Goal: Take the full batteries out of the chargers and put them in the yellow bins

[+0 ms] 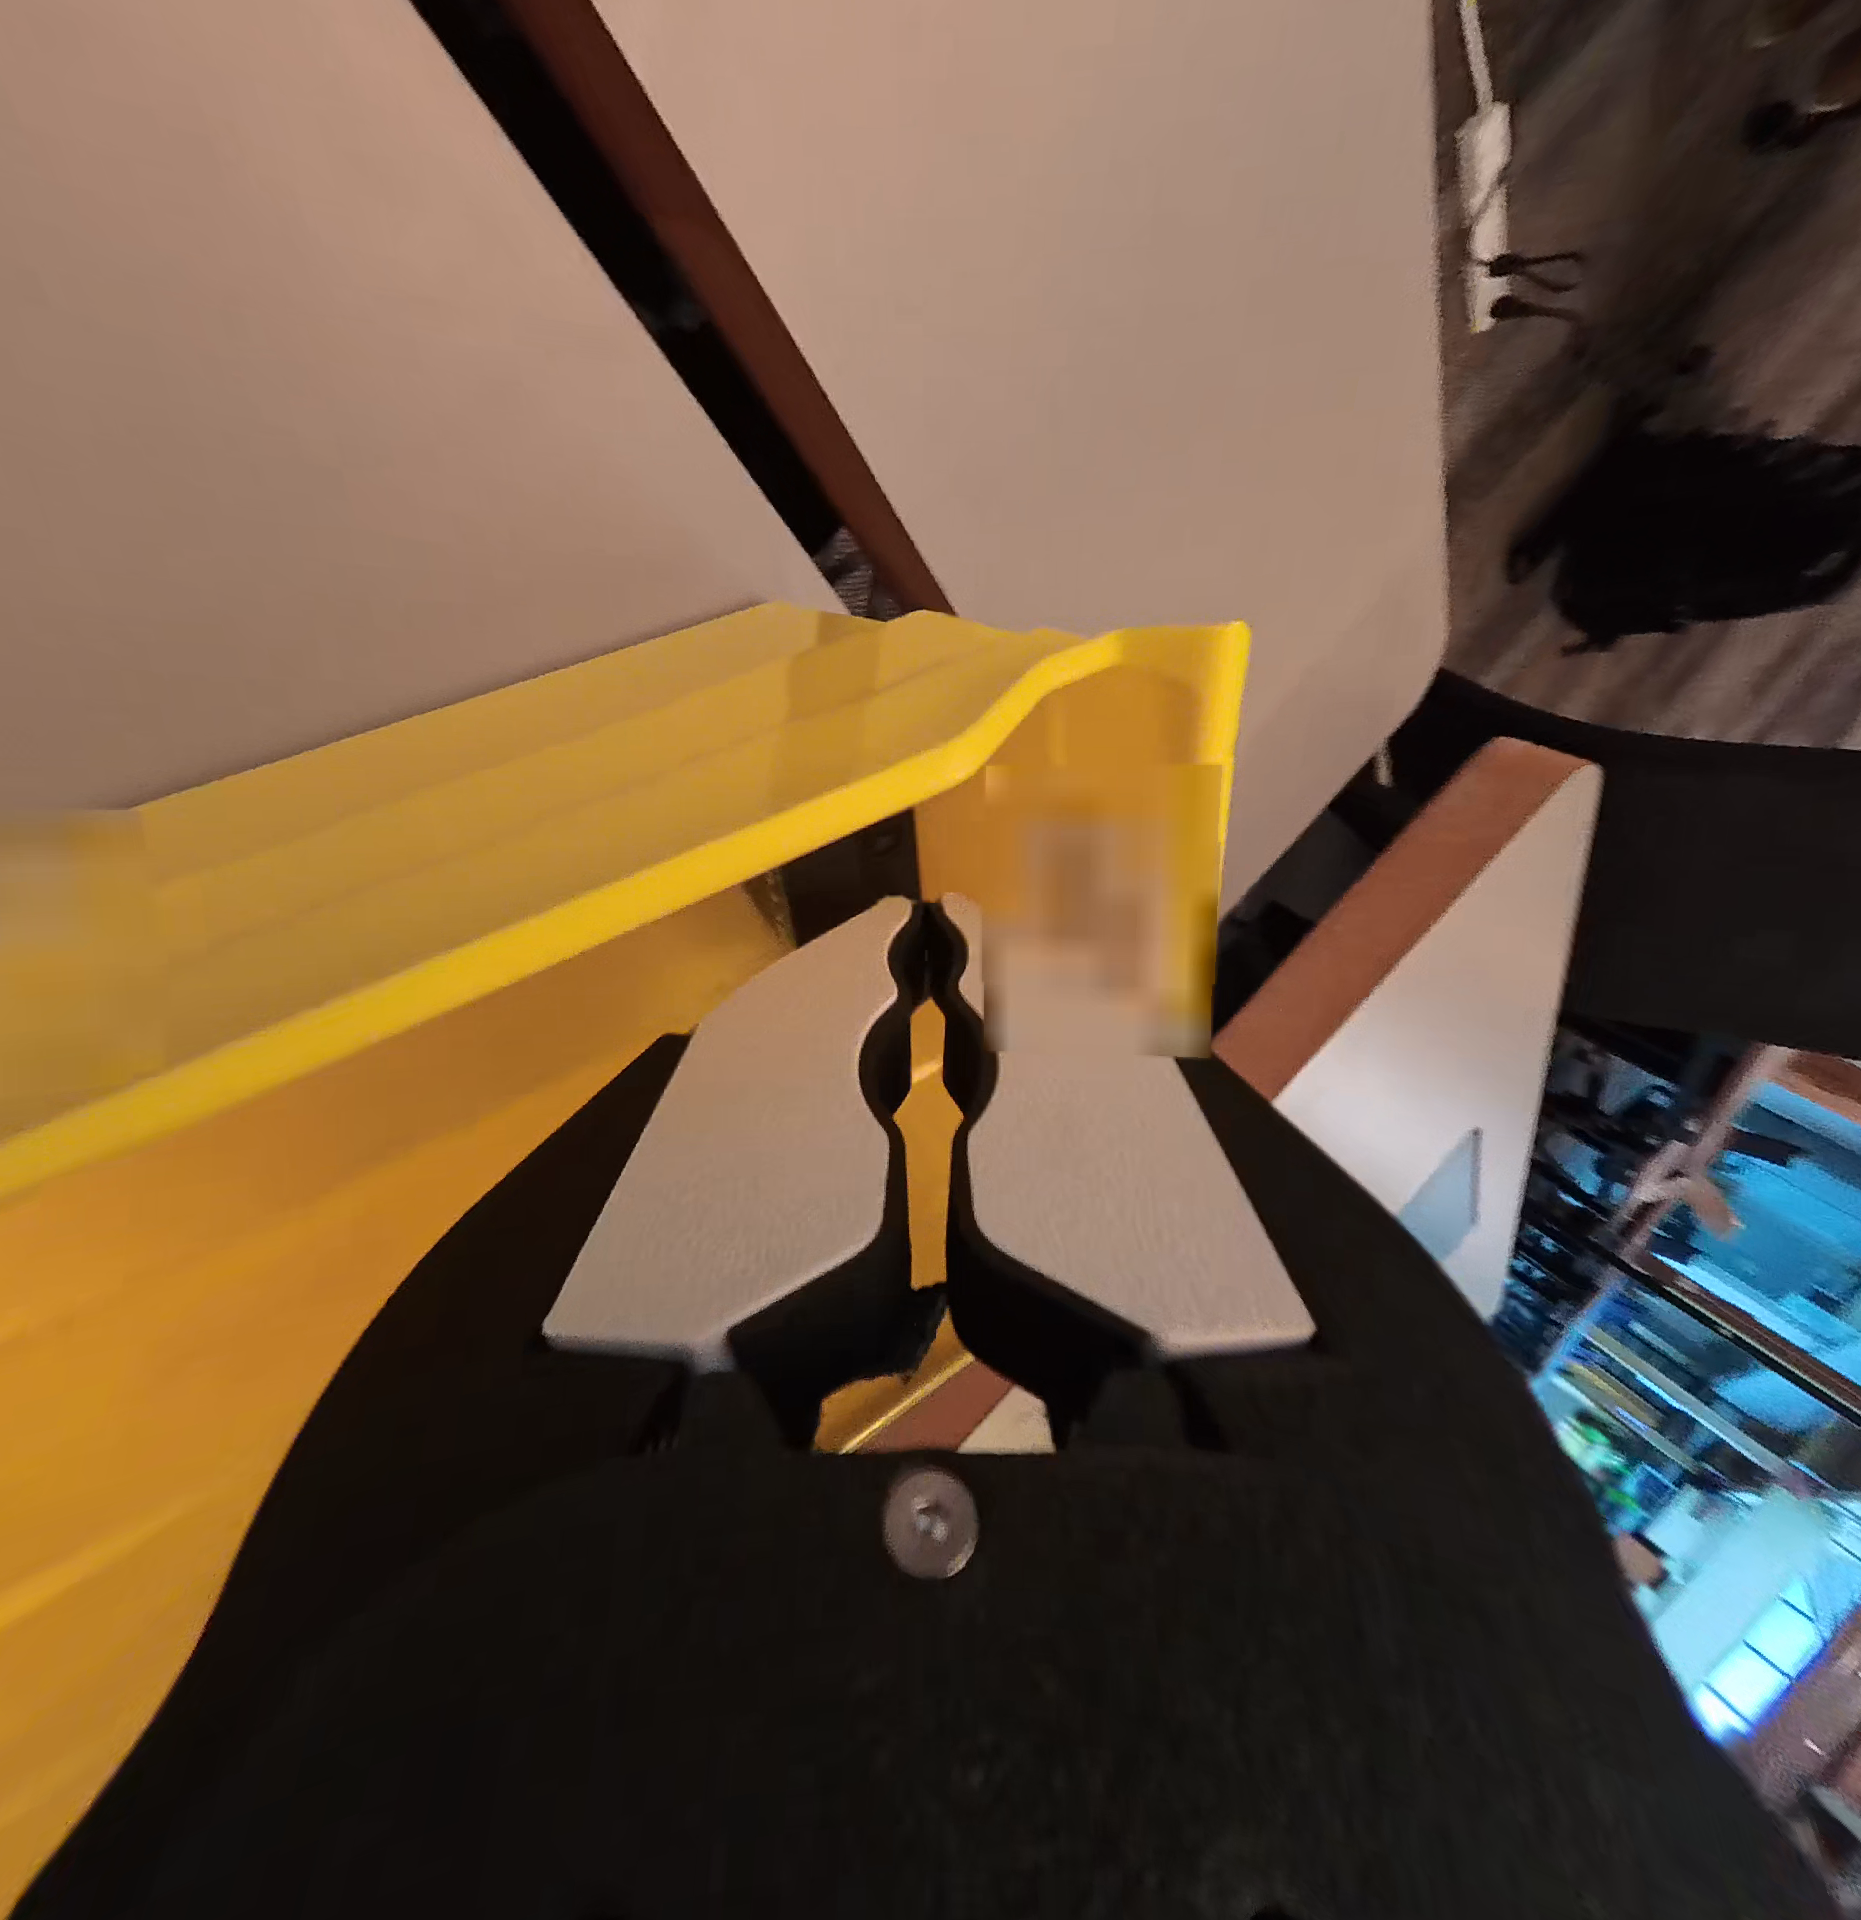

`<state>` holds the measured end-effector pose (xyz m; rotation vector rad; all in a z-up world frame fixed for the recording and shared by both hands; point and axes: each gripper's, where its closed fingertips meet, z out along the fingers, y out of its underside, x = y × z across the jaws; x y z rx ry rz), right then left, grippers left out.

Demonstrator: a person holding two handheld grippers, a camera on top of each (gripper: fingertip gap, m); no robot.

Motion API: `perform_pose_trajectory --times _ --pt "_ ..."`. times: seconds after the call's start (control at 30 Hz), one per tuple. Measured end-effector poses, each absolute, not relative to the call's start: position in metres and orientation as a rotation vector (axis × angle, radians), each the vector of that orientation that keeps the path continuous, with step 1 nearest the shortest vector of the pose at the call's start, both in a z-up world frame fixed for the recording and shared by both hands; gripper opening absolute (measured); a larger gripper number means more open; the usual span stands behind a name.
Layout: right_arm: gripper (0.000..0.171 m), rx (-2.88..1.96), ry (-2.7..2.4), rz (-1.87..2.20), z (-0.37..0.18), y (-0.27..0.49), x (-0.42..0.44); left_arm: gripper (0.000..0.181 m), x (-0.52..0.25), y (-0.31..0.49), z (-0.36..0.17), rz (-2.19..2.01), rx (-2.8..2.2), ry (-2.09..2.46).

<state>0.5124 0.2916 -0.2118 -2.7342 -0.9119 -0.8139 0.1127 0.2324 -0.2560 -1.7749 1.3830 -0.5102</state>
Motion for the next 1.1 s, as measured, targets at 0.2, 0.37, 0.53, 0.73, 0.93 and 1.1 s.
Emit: perform_pose_trajectory --times 0.2,0.37,0.53,0.73,0.93,1.1 --pt "0.009 -2.681 -0.957 -0.818 -0.202 0.290 0.506 0.048 0.113 0.232 -0.256 -0.511 -1.775 1.383" --pt "0.023 -2.705 -1.064 -0.792 -0.202 0.276 0.497 0.048 0.113 0.232 -0.256 -0.511 -1.775 1.383" --pt "0.022 -2.640 -1.089 -0.647 -0.172 0.249 0.459 0.048 0.113 0.232 -0.256 -0.513 -1.776 1.384" --pt "0.024 -2.719 -1.303 -0.313 -0.182 0.171 0.393 0.048 0.113 0.232 -0.256 -0.512 -1.775 1.384" --pt "0.046 -2.860 -1.421 -0.208 -0.228 0.140 0.373 0.047 0.112 0.232 -0.256 -0.505 -1.773 1.381" --pt "0.052 -2.934 -1.463 -0.200 -0.250 0.139 0.371 0.047 0.112 0.232 -0.256 -0.503 -1.772 1.380"
